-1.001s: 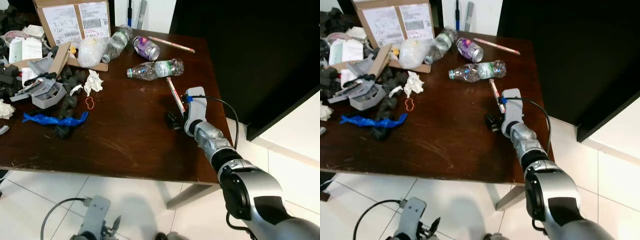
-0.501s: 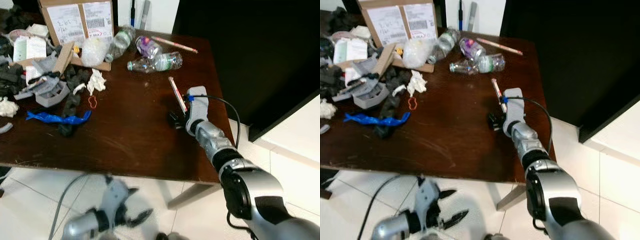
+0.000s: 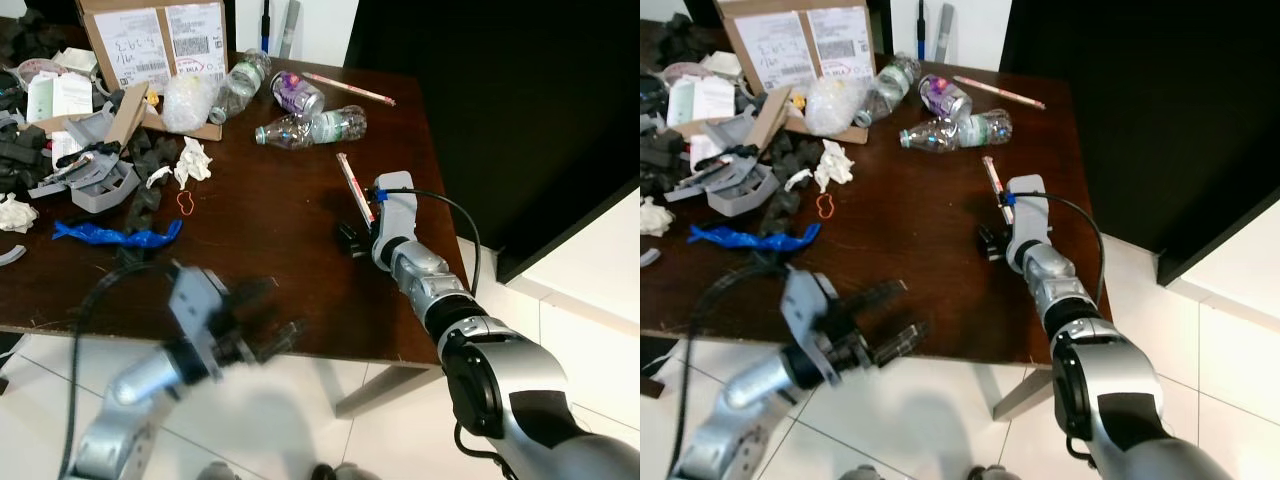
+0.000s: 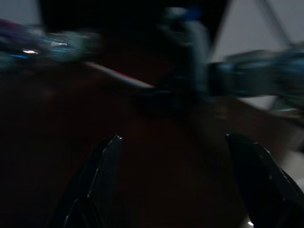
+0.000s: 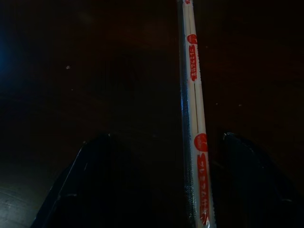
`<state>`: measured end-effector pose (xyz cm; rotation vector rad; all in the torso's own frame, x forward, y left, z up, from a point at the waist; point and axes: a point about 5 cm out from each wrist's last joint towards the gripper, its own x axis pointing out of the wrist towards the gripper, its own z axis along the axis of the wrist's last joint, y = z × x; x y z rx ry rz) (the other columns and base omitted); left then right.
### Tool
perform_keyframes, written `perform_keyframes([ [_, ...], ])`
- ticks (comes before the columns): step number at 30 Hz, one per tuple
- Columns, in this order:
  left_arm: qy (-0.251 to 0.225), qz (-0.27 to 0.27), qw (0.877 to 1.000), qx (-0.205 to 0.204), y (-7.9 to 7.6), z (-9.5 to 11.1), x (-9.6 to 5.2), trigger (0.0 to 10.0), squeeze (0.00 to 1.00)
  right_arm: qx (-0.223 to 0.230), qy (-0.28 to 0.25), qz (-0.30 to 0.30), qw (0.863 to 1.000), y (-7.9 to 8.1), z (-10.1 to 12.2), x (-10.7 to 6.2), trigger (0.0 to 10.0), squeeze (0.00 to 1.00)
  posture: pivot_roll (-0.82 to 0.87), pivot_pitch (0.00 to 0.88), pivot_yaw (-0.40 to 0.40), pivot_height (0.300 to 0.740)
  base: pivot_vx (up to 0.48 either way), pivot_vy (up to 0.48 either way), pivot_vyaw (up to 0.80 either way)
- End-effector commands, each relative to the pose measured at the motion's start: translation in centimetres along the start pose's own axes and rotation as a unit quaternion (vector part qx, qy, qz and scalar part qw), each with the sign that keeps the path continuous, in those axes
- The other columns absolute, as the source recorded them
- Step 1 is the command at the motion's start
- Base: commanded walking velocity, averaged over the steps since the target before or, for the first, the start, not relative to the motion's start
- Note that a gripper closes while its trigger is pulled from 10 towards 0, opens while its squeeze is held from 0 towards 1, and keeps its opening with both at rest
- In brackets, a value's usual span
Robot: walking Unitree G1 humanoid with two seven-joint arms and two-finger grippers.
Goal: Picking trash to rubbish bin
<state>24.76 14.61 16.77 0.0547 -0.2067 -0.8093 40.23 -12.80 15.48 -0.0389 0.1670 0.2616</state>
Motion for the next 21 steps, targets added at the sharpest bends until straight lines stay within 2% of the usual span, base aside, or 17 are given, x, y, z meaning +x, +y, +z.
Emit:
perform_keyframes([
  [1, 0.016, 0.023, 1.000, 0.005, 0.1, 0.3, -0.1, 10.0, 0.00, 0.002, 0.041, -0.009, 0.999, -0.4, -1.8, -0.4, 10.0, 0.00, 0.29, 0.216, -0.121, 0.740, 0.000, 0.000, 0.00],
  [4, 0.033, 0.057, 0.998, 0.014, 1.0, 0.9, -0.4, 10.0, 0.00, 0.001, 0.044, -0.009, 0.999, -0.3, -1.9, -0.4, 10.0, 0.00, 0.30, 0.224, -0.125, 0.740, 0.000, 0.000, 0.00],
  [6, 0.062, 0.087, 0.994, -0.001, 1.6, 0.2, -1.1, 10.0, 0.00, -0.002, 0.047, -0.009, 0.999, -0.2, -2.0, -0.3, 10.0, 0.00, 0.30, 0.224, -0.125, 0.740, 0.000, 0.000, 0.00],
  [9, 0.087, 0.097, 0.991, -0.012, 1.7, -0.7, -1.7, 10.0, 0.00, -0.008, 0.052, -0.011, 0.999, -0.2, -2.1, -0.4, 10.0, 0.00, 0.30, 0.231, -0.126, 0.740, 0.000, 0.000, 0.00],
  [14, 0.102, 0.114, 0.988, -0.020, 1.8, -1.2, -2.1, 10.0, 0.00, -0.010, 0.059, -0.016, 0.998, -0.3, -2.4, -0.5, 10.0, 0.00, 0.30, 0.237, -0.127, 0.740, 0.000, 0.000, 0.00],
  [18, 0.110, 0.116, 0.987, -0.015, 1.6, -1.2, -2.1, 10.0, 0.00, 0.039, 0.047, -0.008, 0.998, -0.1, -2.6, -0.5, 10.0, 0.00, 0.29, 0.247, -0.129, 0.740, 0.000, 0.000, 0.00],
  [21, 0.114, 0.114, 0.987, -0.016, 1.4, -1.1, -2.0, 10.0, 0.00, 0.046, 0.056, -0.010, 0.997, 0.0, -3.1, -0.6, 10.0, 0.00, 0.29, 0.251, -0.130, 0.740, 0.000, 0.000, 0.00],
])
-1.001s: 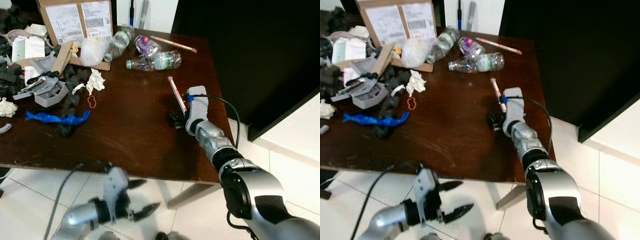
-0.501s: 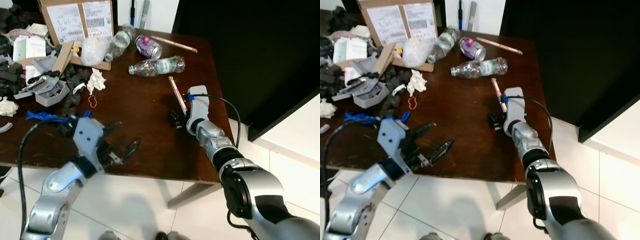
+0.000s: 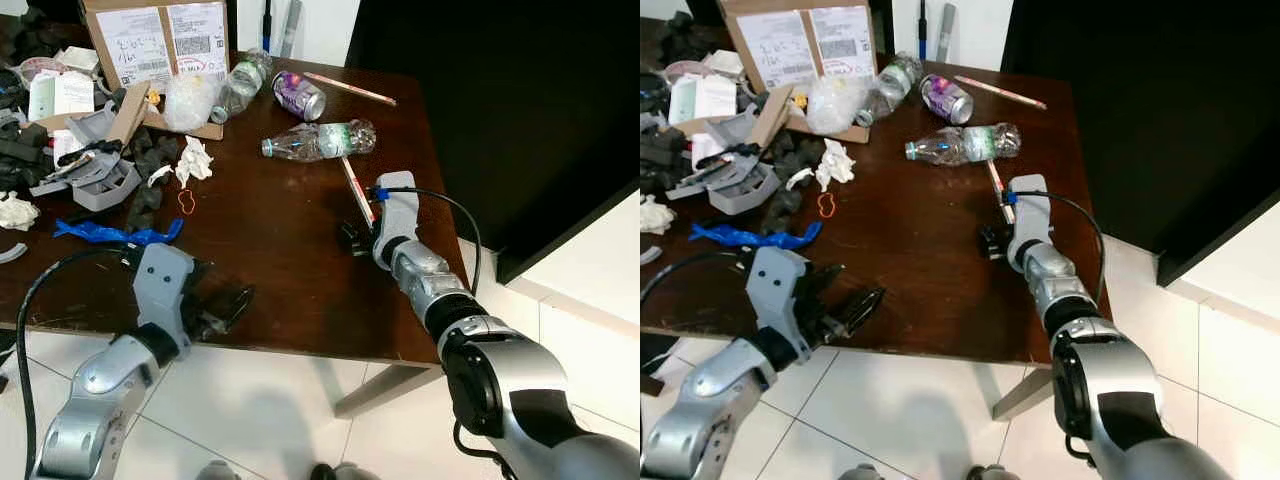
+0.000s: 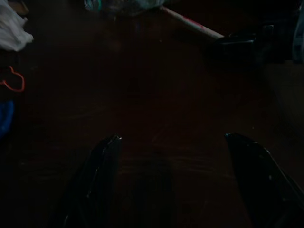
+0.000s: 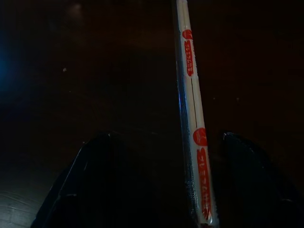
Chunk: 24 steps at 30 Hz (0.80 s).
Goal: Picking trash to rubbish bin
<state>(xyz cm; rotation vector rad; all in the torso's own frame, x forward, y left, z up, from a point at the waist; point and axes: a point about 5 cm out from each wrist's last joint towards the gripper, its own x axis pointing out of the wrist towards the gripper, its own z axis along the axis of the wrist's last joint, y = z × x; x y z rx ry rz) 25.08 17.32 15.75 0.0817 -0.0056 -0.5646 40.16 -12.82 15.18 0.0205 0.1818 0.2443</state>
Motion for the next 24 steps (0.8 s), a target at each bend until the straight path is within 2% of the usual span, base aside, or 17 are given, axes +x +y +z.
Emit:
perform_keyframes([
  [1, 0.013, -0.005, 1.000, 0.002, -0.5, -0.1, -0.1, 10.0, 0.00, 0.012, 0.062, -0.014, 0.998, -0.3, -3.1, -0.6, 10.0, 0.00, 0.30, 0.253, -0.130, 0.740, 0.000, 0.000, 0.00],
  [11, 0.001, -0.008, 1.000, 0.015, -0.7, 0.8, 0.0, 10.0, 0.00, 0.013, 0.098, -0.043, 0.994, -0.9, -4.2, -1.0, 10.0, 0.00, 0.30, 0.268, -0.133, 0.740, 0.000, 0.000, 0.00],
  [14, 0.004, -0.008, 1.000, 0.017, -0.7, 0.8, 0.0, 10.0, 0.00, 0.031, 0.110, -0.045, 0.992, -0.9, -4.6, -1.0, 10.0, 0.00, 0.30, 0.269, -0.134, 0.740, 0.000, 0.000, 0.00],
  [15, 0.006, -0.009, 1.000, 0.020, -0.7, 0.8, 0.1, 10.0, 0.00, 0.042, 0.117, -0.047, 0.991, -0.8, -4.9, -1.1, 9.5, 0.00, 0.30, 0.269, -0.134, 0.740, 0.000, 0.000, 0.00],
  [18, 0.015, -0.008, 1.000, 0.027, -0.6, 0.7, 0.0, 10.0, 0.00, 0.059, 0.133, -0.048, 0.988, -0.6, -5.5, -1.2, 9.6, 0.00, 0.30, 0.273, -0.132, 0.740, 0.000, 0.000, 0.00],
  [22, 0.018, -0.005, 0.999, 0.026, -0.5, 0.7, -0.1, 10.0, 0.00, 0.056, 0.137, -0.048, 0.988, -0.6, -5.7, -1.3, 9.6, 0.00, 0.30, 0.274, -0.132, 0.740, 0.000, 0.000, 0.00],
  [24, 0.017, -0.004, 1.000, 0.025, -0.4, 0.7, -0.2, 10.0, 0.00, 0.055, 0.138, -0.050, 0.988, -0.7, -5.8, -1.4, 8.9, 0.00, 0.30, 0.274, -0.133, 0.740, 0.000, 0.000, 0.00],
])
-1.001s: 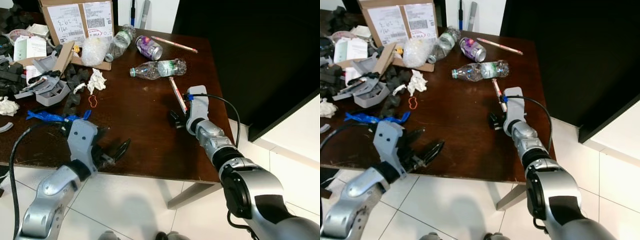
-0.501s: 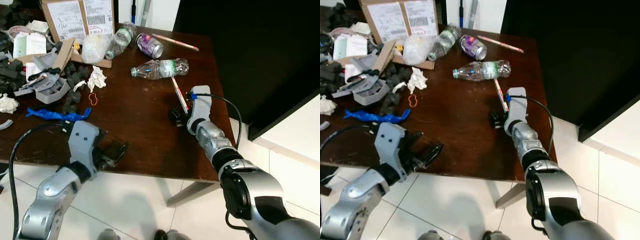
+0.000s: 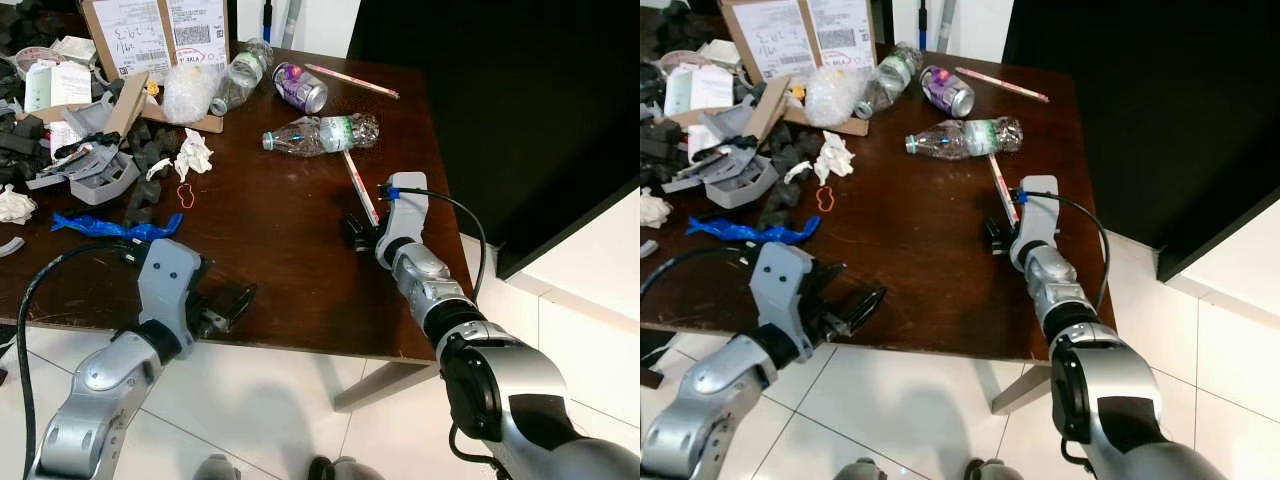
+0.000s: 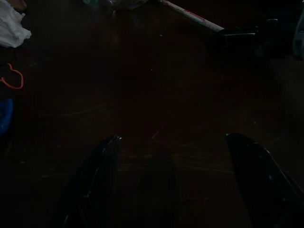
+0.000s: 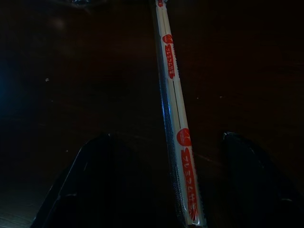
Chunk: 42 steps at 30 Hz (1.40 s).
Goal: Picking trash to rubbish bin
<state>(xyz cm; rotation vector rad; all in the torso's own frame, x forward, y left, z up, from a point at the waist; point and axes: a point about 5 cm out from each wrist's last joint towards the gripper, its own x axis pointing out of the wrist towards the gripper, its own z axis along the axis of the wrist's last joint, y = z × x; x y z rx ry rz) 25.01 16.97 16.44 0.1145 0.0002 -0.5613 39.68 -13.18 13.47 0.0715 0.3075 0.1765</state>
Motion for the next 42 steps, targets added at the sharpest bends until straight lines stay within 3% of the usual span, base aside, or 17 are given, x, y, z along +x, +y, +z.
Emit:
perform_keyframes([
  [1, 0.010, -0.005, 1.000, 0.011, -0.1, 0.0, -0.3, 10.0, 0.00, 0.018, 0.080, -0.020, 0.996, -0.8, -4.1, -0.6, 8.9, 0.00, 0.30, 0.274, -0.133, 0.740, 0.000, 0.000, 0.00],
  [2, 0.006, -0.014, 1.000, 0.006, -0.3, 0.1, -0.3, 10.0, 0.00, 0.018, 0.082, -0.022, 0.996, -0.8, -4.3, -0.7, 7.5, 0.00, 0.30, 0.274, -0.133, 0.740, 0.000, 0.000, 0.00],
  [6, -0.004, -0.045, 0.999, 0.005, -0.9, 0.5, -0.4, 10.0, 0.00, 0.018, 0.086, -0.022, 0.996, -0.9, -4.5, -0.7, 6.4, 0.00, 0.30, 0.269, -0.133, 0.740, 0.000, 0.000, 0.00],
  [7, -0.006, -0.049, 0.999, 0.006, -1.0, 0.6, -0.4, 10.0, 0.00, 0.018, 0.087, -0.022, 0.996, -0.9, -4.5, -0.7, 4.1, 0.00, 0.30, 0.264, -0.131, 0.740, 0.000, 0.000, 0.00],
  [8, -0.006, -0.051, 0.999, 0.007, -1.1, 0.6, -0.3, 10.0, 0.00, 0.017, 0.088, -0.022, 0.996, -0.9, -4.5, -0.7, 4.1, 0.00, 0.30, 0.264, -0.131, 0.740, 0.000, 0.000, 0.00],
  [9, -0.007, -0.057, 0.998, 0.004, -1.2, 0.6, -0.3, 10.0, 0.00, 0.015, 0.088, -0.021, 0.996, -0.9, -4.5, -0.7, 0.0, 0.00, 0.29, 0.261, -0.130, 0.740, 0.000, 0.000, 0.00],
  [28, -0.009, -0.098, 0.995, -0.004, -2.1, 0.6, -0.1, 10.0, 0.00, -0.029, 0.085, -0.031, 0.995, -1.5, -4.0, -0.8, 0.0, 0.00, 0.29, 0.247, -0.123, 0.740, 0.000, 0.000, 0.00],
  [33, -0.011, -0.100, 0.995, -0.005, -2.1, 0.7, 0.0, 10.0, 0.00, -0.021, 0.069, -0.044, 0.996, -2.4, -3.2, -0.8, 0.0, 0.00, 0.29, 0.242, -0.125, 0.740, 0.000, 0.000, 0.00],
  [42, -0.017, -0.106, 0.994, -0.005, -2.4, 0.8, 0.3, 10.0, 0.00, 0.012, 0.009, -0.015, 1.000, -4.8, -0.7, -1.3, 0.0, 0.00, 0.29, 0.233, -0.126, 0.740, 0.000, 0.000, 0.00],
])
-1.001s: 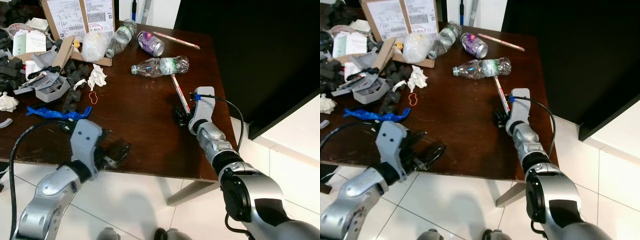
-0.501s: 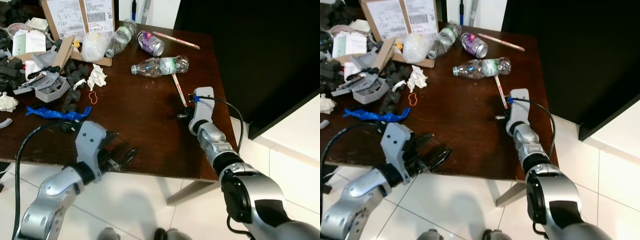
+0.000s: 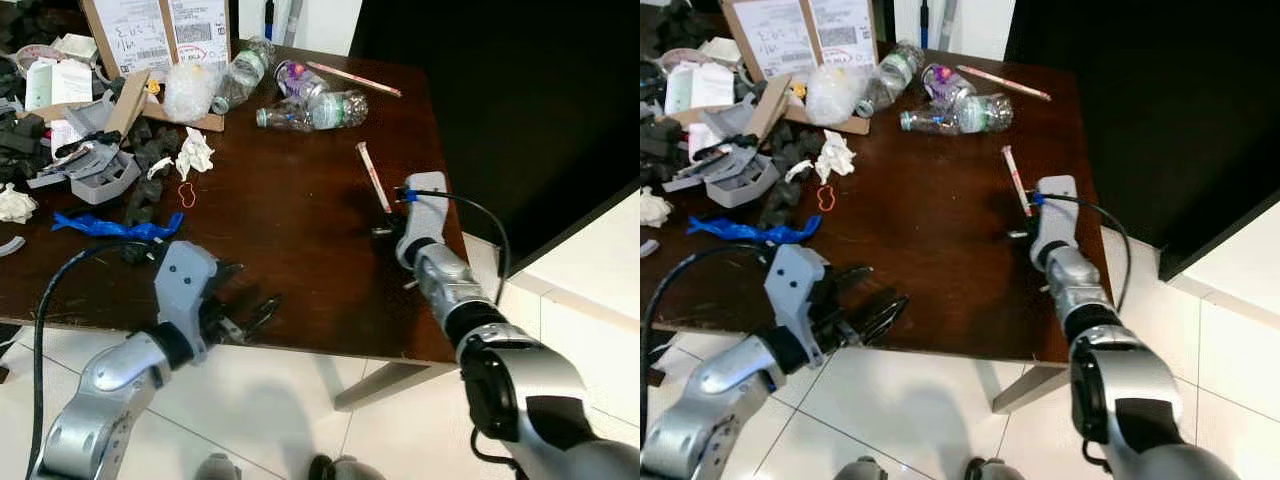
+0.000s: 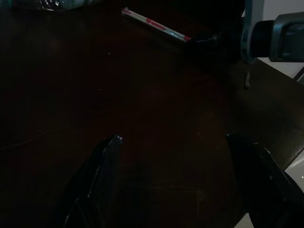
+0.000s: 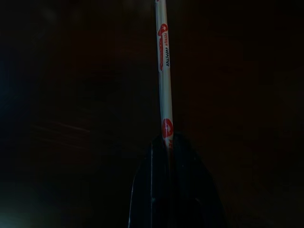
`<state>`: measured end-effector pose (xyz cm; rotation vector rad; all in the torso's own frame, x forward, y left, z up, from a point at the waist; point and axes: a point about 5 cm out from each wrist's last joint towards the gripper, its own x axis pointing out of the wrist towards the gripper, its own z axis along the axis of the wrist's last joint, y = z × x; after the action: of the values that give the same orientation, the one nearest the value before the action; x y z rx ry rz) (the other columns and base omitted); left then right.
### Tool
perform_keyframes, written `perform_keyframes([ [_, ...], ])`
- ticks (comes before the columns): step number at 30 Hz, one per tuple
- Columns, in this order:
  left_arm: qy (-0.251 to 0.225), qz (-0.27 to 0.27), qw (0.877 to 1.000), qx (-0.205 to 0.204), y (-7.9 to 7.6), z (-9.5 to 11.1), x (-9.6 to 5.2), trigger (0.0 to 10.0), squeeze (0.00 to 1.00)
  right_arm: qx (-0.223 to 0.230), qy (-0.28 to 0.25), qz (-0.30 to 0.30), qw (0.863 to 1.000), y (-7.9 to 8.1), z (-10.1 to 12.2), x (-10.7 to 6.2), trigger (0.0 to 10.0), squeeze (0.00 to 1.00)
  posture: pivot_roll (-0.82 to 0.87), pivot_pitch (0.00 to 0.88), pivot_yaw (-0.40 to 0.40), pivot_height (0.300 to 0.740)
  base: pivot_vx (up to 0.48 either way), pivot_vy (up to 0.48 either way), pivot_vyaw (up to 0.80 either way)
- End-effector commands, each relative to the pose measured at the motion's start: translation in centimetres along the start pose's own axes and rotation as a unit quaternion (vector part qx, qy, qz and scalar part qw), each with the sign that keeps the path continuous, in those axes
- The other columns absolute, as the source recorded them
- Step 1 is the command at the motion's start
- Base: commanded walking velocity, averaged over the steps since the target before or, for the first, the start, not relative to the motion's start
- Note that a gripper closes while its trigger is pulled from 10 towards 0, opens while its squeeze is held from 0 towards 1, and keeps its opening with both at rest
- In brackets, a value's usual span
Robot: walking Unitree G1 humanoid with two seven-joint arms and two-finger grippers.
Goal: Picking trash to rubbish bin
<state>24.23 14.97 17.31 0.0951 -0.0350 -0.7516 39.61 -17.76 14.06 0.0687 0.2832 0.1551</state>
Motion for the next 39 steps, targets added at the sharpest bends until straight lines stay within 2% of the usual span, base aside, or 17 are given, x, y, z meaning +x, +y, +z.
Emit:
perform_keyframes([
  [1, 0.006, -0.012, 1.000, -0.003, -0.4, -0.3, 0.0, 10.0, 0.00, 0.022, 0.013, -0.002, 1.000, -0.7, -1.1, -0.3, 0.0, 0.00, 0.29, 0.233, -0.126, 0.740, 0.000, 0.000, 0.00],
  [3, 0.004, -0.012, 1.000, -0.003, -0.3, -0.2, 0.1, 10.0, 0.00, 0.066, -0.020, 0.009, 0.998, -1.4, -0.1, -0.5, 0.0, 0.00, 0.29, 0.226, -0.129, 0.740, 0.000, 0.000, 0.00],
  [6, -0.003, -0.014, 1.000, -0.002, -0.3, 0.0, 0.2, 10.0, 0.00, 0.165, -0.093, 0.026, 0.981, -3.0, 1.6, -1.1, 0.0, 0.00, 0.29, 0.221, -0.129, 0.740, 0.000, 0.000, 0.00],
  [8, -0.006, -0.015, 1.000, -0.001, -0.3, 0.1, 0.3, 10.0, 0.00, 0.198, -0.118, 0.015, 0.973, -4.0, 2.1, -1.5, 0.0, 0.00, 0.28, 0.218, -0.129, 0.740, 0.000, 0.000, 0.00],
  [10, -0.006, -0.015, 1.000, -0.001, -0.3, 0.1, 0.3, 10.0, 0.00, 0.198, -0.118, 0.015, 0.973, -4.0, 2.1, -1.5, 0.0, 0.00, 0.28, 0.218, -0.129, 0.740, 0.000, 0.000, 0.00],
  [13, -0.008, -0.015, 1.000, -0.001, -0.2, 0.2, 0.5, 10.0, 0.00, 0.218, -0.136, -0.015, 0.966, -5.1, 2.2, -1.9, 0.0, 0.00, 0.28, 0.209, -0.127, 0.740, 0.000, 0.000, 0.00],
  [16, -0.014, -0.021, 1.000, 0.002, -0.2, 0.4, 0.8, 10.0, 0.00, 0.264, -0.184, -0.100, 0.941, -8.5, 2.7, -3.4, 0.0, 0.00, 0.28, 0.200, -0.124, 0.740, 0.000, 0.000, 0.00],
  [17, -0.014, -0.021, 1.000, 0.002, -0.2, 0.4, 0.8, 10.0, 0.00, 0.264, -0.184, -0.100, 0.941, -8.5, 2.7, -3.4, 0.0, 0.00, 0.28, 0.200, -0.124, 0.740, 0.000, 0.000, 0.00],
  [19, -0.017, -0.023, 1.000, 0.002, -0.2, 0.5, 0.9, 10.0, 0.00, 0.277, -0.200, -0.138, 0.930, -10.2, 2.7, -4.3, 0.0, 0.00, 0.28, 0.197, -0.125, 0.740, 0.000, 0.000, 0.00],
  [24, -0.021, -0.024, 0.999, 0.003, -0.1, 0.6, 1.2, 10.0, 0.00, 0.268, -0.195, -0.210, 0.920, -12.9, 1.9, -5.9, 0.0, 0.00, 0.27, 0.190, -0.129, 0.740, 0.000, 0.000, 0.00],
  [27, -0.023, -0.024, 0.999, 0.003, -0.1, 0.6, 1.2, 10.0, 0.00, 0.264, -0.190, -0.228, 0.918, -13.4, 1.6, -6.3, 0.0, 0.00, 0.27, 0.190, -0.129, 0.740, 0.000, 0.000, 0.00],
  [30, -0.027, -0.026, 0.999, 0.004, -0.2, 0.7, 1.5, 10.0, 0.00, 0.204, -0.121, -0.331, 0.913, -15.9, -1.2, -8.4, 0.0, 0.00, 0.27, 0.185, -0.133, 0.740, 0.000, 0.000, 0.00],
  [31, -0.027, -0.026, 0.999, 0.004, -0.2, 0.7, 1.5, 10.0, 0.00, 0.204, -0.121, -0.331, 0.913, -15.9, -1.2, -8.4, 0.0, 0.00, 0.27, 0.185, -0.133, 0.740, 0.000, 0.000, 0.00],
  [33, -0.031, -0.027, 0.999, 0.005, -0.3, 0.8, 1.7, 10.0, 0.00, 0.177, -0.084, -0.376, 0.906, -17.2, -3.2, -9.9, 0.0, 0.00, 0.27, 0.180, -0.137, 0.740, 0.000, 0.000, 0.00],
  [34, -0.031, -0.027, 0.999, 0.005, -0.3, 0.8, 1.7, 10.0, 0.00, 0.177, -0.084, -0.376, 0.906, -17.2, -3.2, -9.9, 0.0, 0.00, 0.27, 0.180, -0.137, 0.740, 0.000, 0.000, 0.00],
  [37, -0.035, -0.026, 0.999, 0.005, -0.2, 0.9, 1.7, 10.0, 0.00, 0.183, -0.062, -0.410, 0.892, -18.3, -5.2, -11.4, 0.0, 0.00, 0.27, 0.177, -0.139, 0.740, 0.000, 0.000, 0.00],
  [39, -0.037, -0.026, 0.999, 0.005, -0.3, 0.9, 1.8, 10.0, 0.00, 0.167, -0.026, -0.443, 0.880, -19.2, -7.4, -13.1, 0.0, 0.00, 0.27, 0.171, -0.142, 0.740, 0.000, 0.000, 0.00],
])
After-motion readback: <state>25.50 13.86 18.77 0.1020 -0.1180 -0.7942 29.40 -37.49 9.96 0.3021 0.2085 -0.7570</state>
